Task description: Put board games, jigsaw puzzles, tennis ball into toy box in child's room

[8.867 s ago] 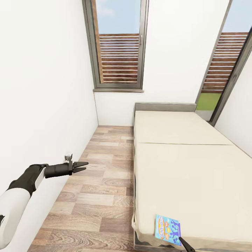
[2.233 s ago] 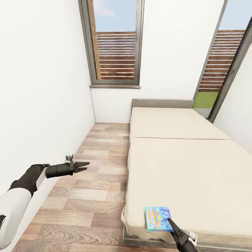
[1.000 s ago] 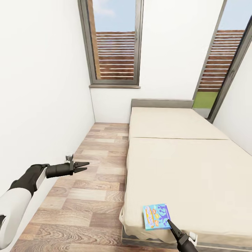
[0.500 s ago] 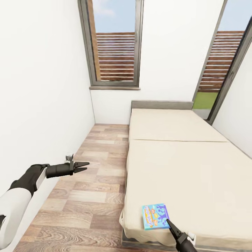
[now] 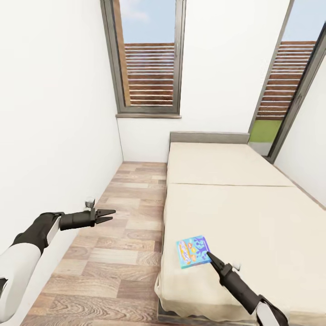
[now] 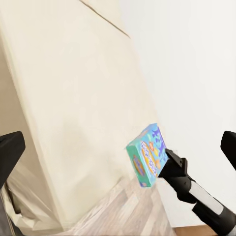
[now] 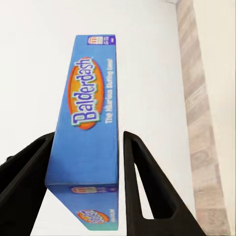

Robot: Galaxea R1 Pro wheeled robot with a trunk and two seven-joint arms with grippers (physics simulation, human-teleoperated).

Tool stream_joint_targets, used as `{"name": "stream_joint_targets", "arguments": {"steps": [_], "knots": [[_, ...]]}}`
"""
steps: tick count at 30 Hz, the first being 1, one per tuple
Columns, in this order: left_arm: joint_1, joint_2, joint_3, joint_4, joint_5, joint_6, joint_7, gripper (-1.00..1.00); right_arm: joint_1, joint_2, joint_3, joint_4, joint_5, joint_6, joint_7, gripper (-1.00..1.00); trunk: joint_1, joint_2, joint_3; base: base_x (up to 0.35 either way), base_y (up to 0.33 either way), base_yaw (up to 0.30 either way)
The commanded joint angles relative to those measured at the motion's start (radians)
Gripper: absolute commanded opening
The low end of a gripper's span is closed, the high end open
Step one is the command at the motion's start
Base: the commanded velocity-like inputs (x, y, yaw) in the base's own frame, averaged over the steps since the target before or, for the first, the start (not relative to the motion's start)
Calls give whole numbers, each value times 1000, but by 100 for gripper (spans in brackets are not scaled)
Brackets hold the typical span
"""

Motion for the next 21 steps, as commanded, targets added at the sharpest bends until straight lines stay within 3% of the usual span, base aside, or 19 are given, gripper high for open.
{"name": "stream_joint_targets", "arguments": {"steps": [1,5,7,11,21], "knots": [[0,1,1,0,1,11,-2,100,0,1,0,-70,1,29,-5,-100,-4,7,2,0,0,0],[0,1,0,0,1,11,-1,100,0,8,-2,-126,-1,62,-9,-100,-19,35,15,0,0,0],[0,0,0,0,0,10,0,100,0,31,-4,-132,1,66,-9,-100,-27,49,21,0,0,0],[0,0,0,0,-1,9,2,100,0,52,-8,-140,0,72,-4,-100,-42,77,33,0,0,0],[0,0,0,0,0,9,1,100,3,58,0,-235,-7,81,28,-100,-81,147,65,0,0,0]]}}
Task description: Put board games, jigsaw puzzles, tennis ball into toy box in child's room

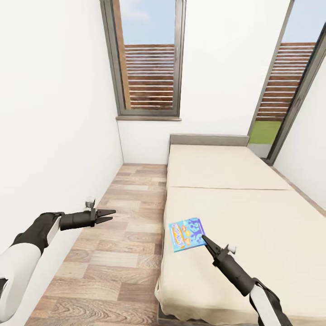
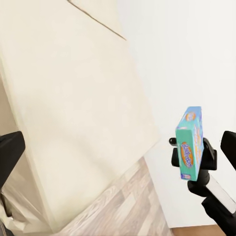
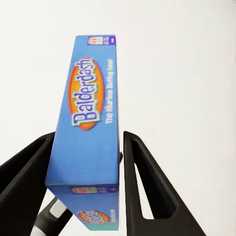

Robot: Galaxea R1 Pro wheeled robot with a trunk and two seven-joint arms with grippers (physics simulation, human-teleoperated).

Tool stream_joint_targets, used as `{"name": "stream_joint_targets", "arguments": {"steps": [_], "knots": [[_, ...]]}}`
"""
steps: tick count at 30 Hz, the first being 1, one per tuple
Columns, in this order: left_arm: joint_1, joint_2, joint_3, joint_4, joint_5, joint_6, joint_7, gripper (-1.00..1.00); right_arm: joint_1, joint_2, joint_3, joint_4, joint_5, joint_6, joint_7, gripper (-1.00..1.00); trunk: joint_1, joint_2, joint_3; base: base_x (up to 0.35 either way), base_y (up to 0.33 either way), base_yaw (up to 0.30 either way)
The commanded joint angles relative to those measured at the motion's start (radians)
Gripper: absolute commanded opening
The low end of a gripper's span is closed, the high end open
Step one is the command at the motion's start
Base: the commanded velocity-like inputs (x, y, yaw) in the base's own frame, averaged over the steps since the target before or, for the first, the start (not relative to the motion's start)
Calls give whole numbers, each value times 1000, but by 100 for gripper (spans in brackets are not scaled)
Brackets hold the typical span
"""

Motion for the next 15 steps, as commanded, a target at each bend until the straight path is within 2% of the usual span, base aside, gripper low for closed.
{"name": "stream_joint_targets", "arguments": {"steps": [1,6,12,14,15], "knots": [[0,0,1,0,1,10,-3,100,1,0,0,-2,-4,4,9,-100,-4,7,2,0,0,0],[0,0,1,0,1,10,-3,100,4,0,-3,-6,-3,0,45,-100,-23,42,18,0,0,0],[0,0,1,0,1,10,-3,100,4,1,-1,-11,-2,-4,54,-100,-46,84,37,0,0,0],[0,-2,1,0,1,10,-3,100,4,6,6,-10,-1,-11,52,-100,-54,98,43,0,0,0],[0,-2,1,0,0,10,-3,100,4,25,21,-10,1,-23,50,-100,-58,105,46,0,0,0]]}}
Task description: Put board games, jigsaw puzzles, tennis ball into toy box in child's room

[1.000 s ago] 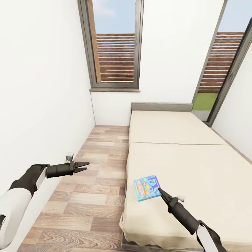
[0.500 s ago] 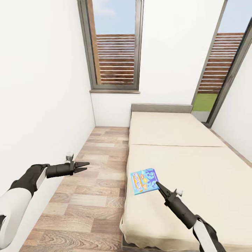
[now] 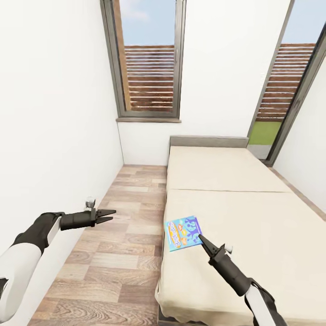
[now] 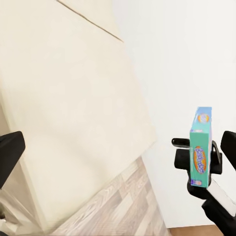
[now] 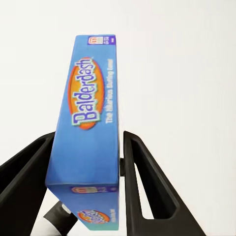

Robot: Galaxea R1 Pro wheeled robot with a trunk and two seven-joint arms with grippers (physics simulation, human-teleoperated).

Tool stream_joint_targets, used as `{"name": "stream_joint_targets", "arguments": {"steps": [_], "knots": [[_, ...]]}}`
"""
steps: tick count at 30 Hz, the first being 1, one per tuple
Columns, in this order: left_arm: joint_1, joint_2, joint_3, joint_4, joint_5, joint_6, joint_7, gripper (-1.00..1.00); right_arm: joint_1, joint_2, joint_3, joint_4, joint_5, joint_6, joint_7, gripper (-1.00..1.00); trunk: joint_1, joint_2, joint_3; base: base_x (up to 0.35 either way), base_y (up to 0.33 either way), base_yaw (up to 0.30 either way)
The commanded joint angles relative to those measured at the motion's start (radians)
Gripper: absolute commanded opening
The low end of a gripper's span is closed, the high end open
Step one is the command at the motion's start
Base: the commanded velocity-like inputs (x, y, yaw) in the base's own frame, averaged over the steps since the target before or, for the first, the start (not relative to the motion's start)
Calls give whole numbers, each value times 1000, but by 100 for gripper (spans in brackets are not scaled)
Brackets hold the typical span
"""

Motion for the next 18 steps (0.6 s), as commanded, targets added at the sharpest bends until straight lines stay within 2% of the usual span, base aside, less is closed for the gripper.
{"name": "stream_joint_targets", "arguments": {"steps": [1,3,9,18], "knots": [[0,0,0,0,1,11,-3,100,-1,14,7,0,-3,2,-1,-100,-4,7,2,0,0,0],[0,0,0,0,1,11,-3,100,-2,23,15,-3,-2,2,-4,-100,-12,21,9,0,0,0],[0,-1,0,0,2,11,-3,100,-7,15,16,-54,8,56,-12,-100,-35,63,27,0,0,0],[0,-2,0,0,2,11,-3,100,-5,17,18,-91,9,76,-98,-100,-69,126,56,0,0,0]]}}
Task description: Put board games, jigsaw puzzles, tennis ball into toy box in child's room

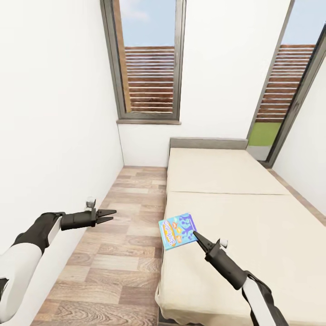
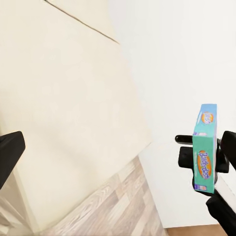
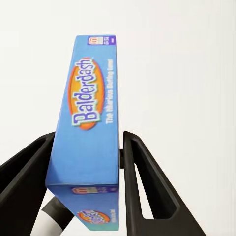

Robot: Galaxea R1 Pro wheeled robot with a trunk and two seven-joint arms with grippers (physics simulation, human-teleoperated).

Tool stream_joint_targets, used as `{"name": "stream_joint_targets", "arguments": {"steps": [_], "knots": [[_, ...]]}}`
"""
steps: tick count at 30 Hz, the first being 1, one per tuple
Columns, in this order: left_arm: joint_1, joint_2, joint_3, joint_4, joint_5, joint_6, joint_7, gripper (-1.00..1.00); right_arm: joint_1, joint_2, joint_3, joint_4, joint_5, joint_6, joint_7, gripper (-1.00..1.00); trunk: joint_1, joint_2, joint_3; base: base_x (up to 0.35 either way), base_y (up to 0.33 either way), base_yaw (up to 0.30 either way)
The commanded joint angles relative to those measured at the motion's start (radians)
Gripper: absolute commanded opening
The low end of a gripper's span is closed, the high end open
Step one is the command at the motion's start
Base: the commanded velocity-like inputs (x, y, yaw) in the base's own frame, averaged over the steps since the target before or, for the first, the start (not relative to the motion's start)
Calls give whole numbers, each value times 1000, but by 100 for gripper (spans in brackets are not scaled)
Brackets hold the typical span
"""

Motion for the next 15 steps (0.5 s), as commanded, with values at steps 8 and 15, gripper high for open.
{"name": "stream_joint_targets", "arguments": {"steps": [8,15], "knots": [[0,2,1,0,1,10,-3,100,4,0,-1,-37,0,-2,-25,-100,-31,56,24,0,0,0],[0,1,1,0,1,10,-3,100,13,-2,-4,-88,2,-4,-84,-100,-58,105,46,0,0,0]]}}
